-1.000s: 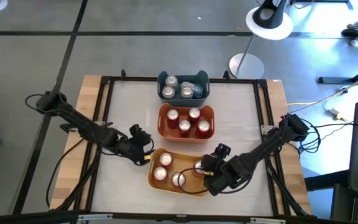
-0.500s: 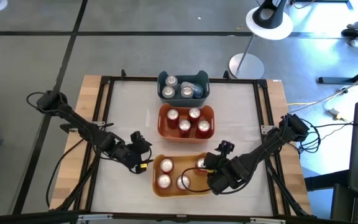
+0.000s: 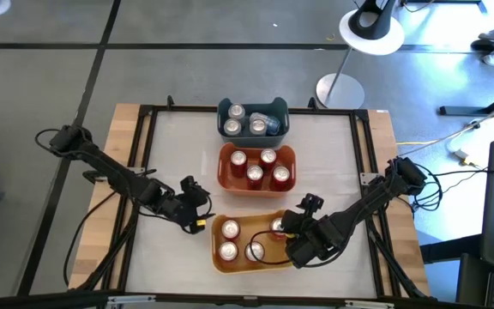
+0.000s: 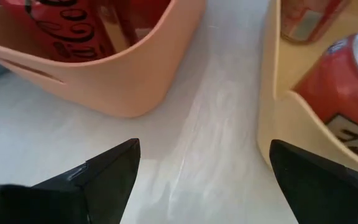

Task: Sort soda cans
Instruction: Adjust the bins

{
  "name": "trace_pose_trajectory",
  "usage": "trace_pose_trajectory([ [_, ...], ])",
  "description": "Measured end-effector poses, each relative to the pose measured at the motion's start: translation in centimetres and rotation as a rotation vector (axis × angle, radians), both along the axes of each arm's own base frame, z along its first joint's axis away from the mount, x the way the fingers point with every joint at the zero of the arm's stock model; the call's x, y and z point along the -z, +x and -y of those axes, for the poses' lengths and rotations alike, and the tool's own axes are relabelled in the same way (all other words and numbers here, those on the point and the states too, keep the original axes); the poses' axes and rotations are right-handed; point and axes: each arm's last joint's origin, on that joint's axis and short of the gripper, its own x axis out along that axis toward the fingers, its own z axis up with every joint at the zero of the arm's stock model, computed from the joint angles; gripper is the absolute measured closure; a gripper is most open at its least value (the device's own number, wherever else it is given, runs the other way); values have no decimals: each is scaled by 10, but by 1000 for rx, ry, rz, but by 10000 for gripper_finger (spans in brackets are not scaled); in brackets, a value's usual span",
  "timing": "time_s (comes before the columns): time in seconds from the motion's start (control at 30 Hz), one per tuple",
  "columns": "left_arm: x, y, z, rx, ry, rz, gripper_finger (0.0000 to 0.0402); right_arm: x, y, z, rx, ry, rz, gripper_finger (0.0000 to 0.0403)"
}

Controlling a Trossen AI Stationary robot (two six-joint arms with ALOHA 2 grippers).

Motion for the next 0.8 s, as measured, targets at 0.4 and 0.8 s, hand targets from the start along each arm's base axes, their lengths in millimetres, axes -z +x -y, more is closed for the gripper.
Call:
trace_pose_trajectory([
  [0.4, -25, -17, 9, 118, -110, -5, 54, -21, -5, 3, -3, -1, -49, 24],
  [0.8, -2, -14, 27, 132, -139, -22, 54, 3, -14, 8, 37, -38, -144, 24],
])
